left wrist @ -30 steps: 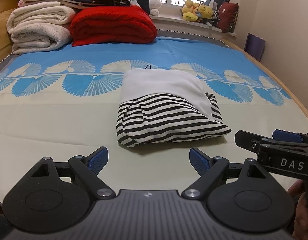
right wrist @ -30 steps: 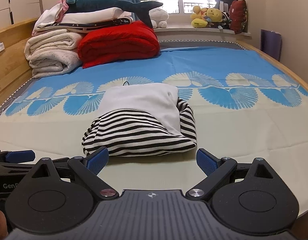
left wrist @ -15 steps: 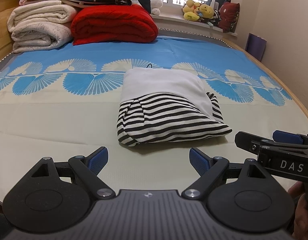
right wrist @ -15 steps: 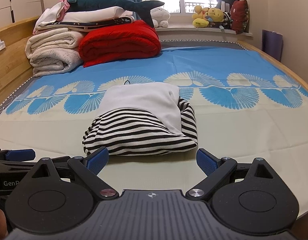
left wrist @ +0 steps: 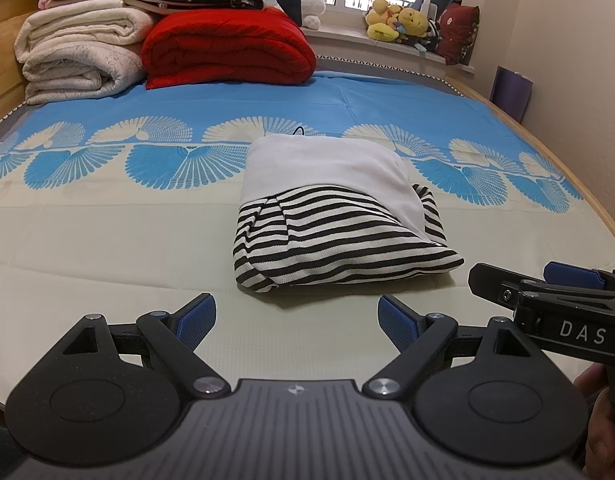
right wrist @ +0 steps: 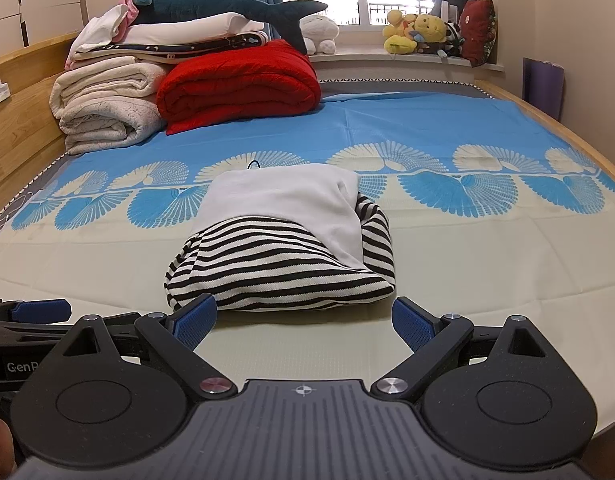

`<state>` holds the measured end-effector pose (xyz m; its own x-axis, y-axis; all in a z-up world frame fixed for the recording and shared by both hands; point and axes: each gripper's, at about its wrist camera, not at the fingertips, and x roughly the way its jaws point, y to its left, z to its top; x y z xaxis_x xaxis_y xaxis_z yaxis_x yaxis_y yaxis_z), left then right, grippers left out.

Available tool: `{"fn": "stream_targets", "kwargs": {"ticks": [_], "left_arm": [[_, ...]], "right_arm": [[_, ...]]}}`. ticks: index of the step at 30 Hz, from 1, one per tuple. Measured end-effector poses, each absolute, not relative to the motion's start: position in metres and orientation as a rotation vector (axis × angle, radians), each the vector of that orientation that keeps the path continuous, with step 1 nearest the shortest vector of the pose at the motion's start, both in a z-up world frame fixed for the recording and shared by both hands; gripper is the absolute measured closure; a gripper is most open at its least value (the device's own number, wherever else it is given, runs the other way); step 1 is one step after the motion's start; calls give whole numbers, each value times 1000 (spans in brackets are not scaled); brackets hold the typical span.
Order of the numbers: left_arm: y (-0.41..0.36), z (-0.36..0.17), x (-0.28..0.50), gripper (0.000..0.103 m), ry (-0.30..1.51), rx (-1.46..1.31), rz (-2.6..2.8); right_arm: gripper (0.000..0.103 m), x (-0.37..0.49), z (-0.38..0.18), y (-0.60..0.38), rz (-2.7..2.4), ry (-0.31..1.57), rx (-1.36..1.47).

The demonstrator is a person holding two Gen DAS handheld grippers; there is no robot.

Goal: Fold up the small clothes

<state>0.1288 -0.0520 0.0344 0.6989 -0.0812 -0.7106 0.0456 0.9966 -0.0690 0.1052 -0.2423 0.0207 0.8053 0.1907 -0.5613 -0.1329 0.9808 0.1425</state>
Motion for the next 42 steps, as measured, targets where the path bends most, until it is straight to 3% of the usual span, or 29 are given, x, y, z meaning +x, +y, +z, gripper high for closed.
{"fn": "stream_targets", "kwargs": {"ticks": [42], "left_arm": [[-53,29,129,12,803,-52,-67]], "right_arm": [[8,104,20,-239,172,617,102]]}}
